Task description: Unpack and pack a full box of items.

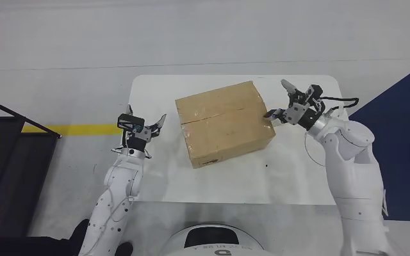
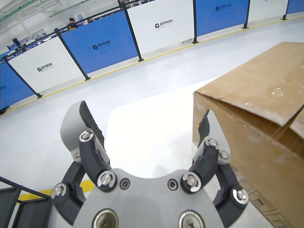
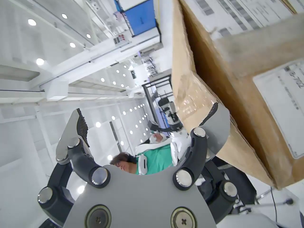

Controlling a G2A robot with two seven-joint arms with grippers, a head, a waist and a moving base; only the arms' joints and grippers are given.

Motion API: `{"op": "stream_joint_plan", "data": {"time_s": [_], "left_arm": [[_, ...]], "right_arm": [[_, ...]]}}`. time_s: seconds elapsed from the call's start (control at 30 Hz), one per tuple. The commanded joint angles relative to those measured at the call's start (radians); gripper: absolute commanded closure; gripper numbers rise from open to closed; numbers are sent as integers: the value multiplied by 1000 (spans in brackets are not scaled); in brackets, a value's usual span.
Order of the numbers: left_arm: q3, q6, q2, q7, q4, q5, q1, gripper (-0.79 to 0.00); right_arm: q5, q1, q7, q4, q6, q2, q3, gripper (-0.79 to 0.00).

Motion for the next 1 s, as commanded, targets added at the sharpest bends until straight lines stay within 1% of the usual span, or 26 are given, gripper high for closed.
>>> {"op": "stream_joint_plan", "data": {"time_s": [0.0,0.13,0.23,0.37,0.5,0.63,0.77,0.97], "left_arm": [[-1,1,0,3,8,-6,6,-785],[-5,4,1,8,26,-25,16,-785],[-2,7,1,13,39,-21,20,-785],[-2,7,1,13,39,-21,20,-785],[-2,7,1,13,39,-21,20,-785],[-2,7,1,13,39,-21,20,-785],[-2,7,1,13,39,-21,20,-785],[-2,7,1,13,39,-21,20,-785]], "right_arm": [[-9,-21,-43,-25,-24,0,1,-785],[-47,-48,-67,-61,-45,2,-14,-785],[-79,-72,-102,-75,-83,5,6,-785],[-162,-89,-187,-81,-73,10,20,-785],[-187,-84,-214,-58,-59,11,6,-785],[-218,-69,-181,-62,6,13,-43,-785],[-186,-60,-122,-69,67,15,-69,-785],[-120,-94,-91,-124,96,16,-70,-785]]}}
